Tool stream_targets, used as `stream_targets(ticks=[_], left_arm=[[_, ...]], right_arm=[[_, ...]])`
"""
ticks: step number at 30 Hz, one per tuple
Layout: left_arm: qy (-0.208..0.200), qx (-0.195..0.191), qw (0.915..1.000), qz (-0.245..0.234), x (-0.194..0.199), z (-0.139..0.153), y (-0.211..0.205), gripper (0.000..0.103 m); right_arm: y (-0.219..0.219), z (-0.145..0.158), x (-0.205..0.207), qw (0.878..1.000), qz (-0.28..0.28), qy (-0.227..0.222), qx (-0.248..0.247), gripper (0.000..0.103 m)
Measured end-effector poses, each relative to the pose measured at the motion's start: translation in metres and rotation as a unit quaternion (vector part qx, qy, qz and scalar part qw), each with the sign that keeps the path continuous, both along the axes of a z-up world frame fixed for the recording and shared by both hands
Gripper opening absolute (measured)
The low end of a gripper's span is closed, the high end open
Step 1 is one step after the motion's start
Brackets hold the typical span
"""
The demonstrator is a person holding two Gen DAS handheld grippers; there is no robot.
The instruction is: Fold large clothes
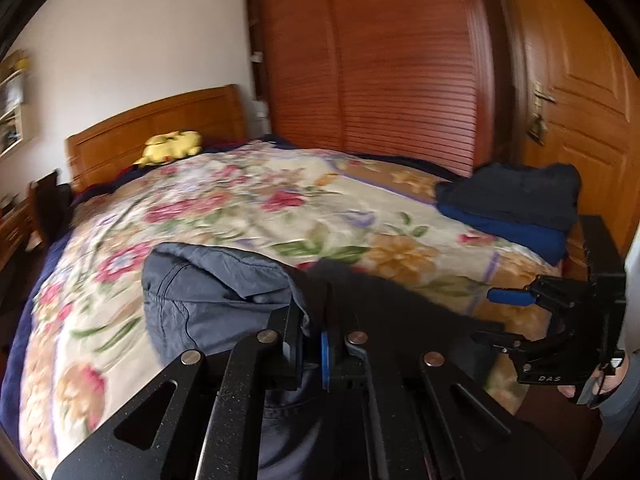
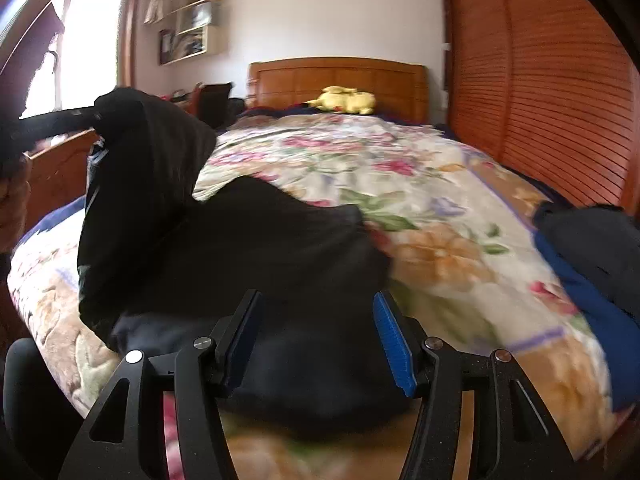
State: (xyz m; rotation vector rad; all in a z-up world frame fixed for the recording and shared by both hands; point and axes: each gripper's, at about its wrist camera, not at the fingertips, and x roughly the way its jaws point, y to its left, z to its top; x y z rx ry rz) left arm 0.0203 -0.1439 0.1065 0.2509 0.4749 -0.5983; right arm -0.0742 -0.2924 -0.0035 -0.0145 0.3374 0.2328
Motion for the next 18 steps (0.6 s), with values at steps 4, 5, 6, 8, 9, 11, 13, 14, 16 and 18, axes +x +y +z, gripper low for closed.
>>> stream_targets(ticks=[4,5,6,8,9,11,13,14,16,18], left_arm=[[0.01,0.011,0.9988,-0.046,-0.005,-0.004,-0.06,0.005],[0.012,0.011,0.9983,-0.055,-0.009,-0.004,-0.068,0.005],[0.017,0.013,0.9973,-0.07,-0.014,-0.006,-0.081,0.005],[0.026,0.016,0.9947,-0.098,-0.027,-0.011,-0.104,0.005],[0.038,0.022,0.9926,-0.113,-0.031,-0.016,-0.113,0.005],[0.069,0.037,0.9892,-0.124,-0.031,-0.031,-0.126,0.006],[0.094,0.051,0.9868,-0.122,-0.028,-0.045,-0.129,0.006],[0.101,0.055,0.9862,-0.119,-0.027,-0.05,-0.127,0.006],[0.101,0.05,0.9871,-0.114,-0.029,-0.049,-0.117,0.014],[0.099,0.028,0.9882,-0.113,-0.033,-0.04,-0.102,0.03]], right_arm=[[-0.027,-0.001,-0.017,0.999,-0.032,-0.002,0.004,0.059],[-0.034,-0.002,-0.021,0.999,-0.04,-0.002,0.005,0.059],[-0.04,-0.002,-0.025,0.999,-0.046,-0.001,0.008,0.059],[-0.051,-0.002,-0.032,0.998,-0.06,-0.002,0.015,0.059],[-0.057,-0.003,-0.036,0.998,-0.065,-0.003,0.019,0.059],[-0.063,-0.004,-0.038,0.997,-0.072,0.001,0.029,0.059],[-0.063,-0.007,-0.038,0.997,-0.075,0.005,0.034,0.059],[-0.062,-0.008,-0.037,0.996,-0.076,0.008,0.036,0.059],[-0.061,-0.008,-0.032,0.997,-0.073,0.011,0.038,0.059],[-0.055,-0.006,-0.03,0.997,-0.07,0.012,0.039,0.059]])
